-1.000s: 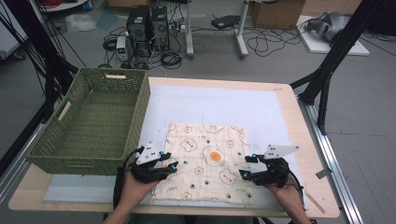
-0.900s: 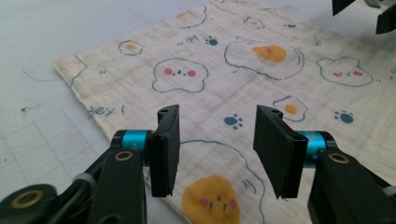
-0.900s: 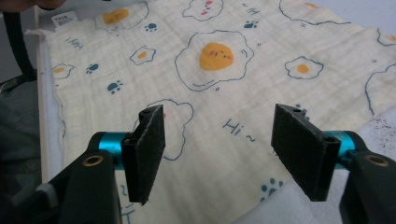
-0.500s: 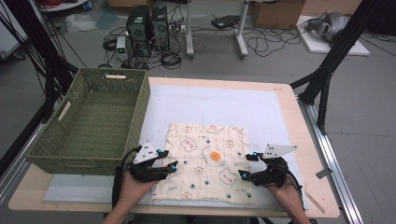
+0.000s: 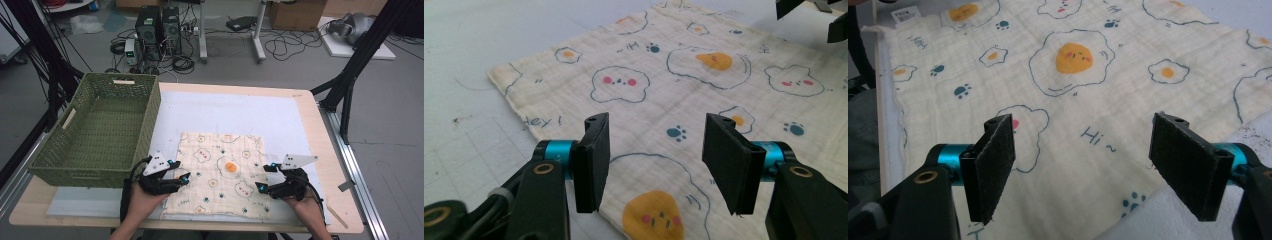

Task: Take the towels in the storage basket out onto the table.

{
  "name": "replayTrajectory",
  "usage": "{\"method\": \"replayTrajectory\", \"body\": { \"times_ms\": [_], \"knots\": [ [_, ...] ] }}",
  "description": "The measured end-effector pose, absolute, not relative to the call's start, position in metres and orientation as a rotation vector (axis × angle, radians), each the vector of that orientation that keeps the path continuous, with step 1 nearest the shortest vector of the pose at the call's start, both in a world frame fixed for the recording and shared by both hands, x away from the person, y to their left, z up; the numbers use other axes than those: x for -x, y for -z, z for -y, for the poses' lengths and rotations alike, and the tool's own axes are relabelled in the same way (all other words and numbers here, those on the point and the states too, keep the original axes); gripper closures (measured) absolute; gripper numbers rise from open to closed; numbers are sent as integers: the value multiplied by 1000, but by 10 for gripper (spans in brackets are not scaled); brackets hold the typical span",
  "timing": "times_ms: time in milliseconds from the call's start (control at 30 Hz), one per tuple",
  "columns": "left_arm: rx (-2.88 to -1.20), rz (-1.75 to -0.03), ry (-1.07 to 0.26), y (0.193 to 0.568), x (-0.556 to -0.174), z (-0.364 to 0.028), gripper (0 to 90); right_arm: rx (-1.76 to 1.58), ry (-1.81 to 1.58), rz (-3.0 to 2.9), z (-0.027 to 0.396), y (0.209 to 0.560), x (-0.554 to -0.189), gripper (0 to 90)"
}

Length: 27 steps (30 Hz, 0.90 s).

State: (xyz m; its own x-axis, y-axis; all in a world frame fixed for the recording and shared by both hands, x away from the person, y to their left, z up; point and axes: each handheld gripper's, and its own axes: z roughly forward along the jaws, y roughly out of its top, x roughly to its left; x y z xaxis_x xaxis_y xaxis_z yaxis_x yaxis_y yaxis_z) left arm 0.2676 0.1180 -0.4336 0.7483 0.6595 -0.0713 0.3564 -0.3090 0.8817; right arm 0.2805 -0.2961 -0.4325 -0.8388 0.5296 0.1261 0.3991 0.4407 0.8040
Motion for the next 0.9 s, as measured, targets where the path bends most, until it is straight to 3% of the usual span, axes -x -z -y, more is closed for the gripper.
{"method": "replayTrajectory", "body": {
  "times_ms": [900],
  "knots": [
    [-1931,-776,-372,434,-269,-120,445,-679,-1288,-2649,280,435,-275,283]
  ]
}}
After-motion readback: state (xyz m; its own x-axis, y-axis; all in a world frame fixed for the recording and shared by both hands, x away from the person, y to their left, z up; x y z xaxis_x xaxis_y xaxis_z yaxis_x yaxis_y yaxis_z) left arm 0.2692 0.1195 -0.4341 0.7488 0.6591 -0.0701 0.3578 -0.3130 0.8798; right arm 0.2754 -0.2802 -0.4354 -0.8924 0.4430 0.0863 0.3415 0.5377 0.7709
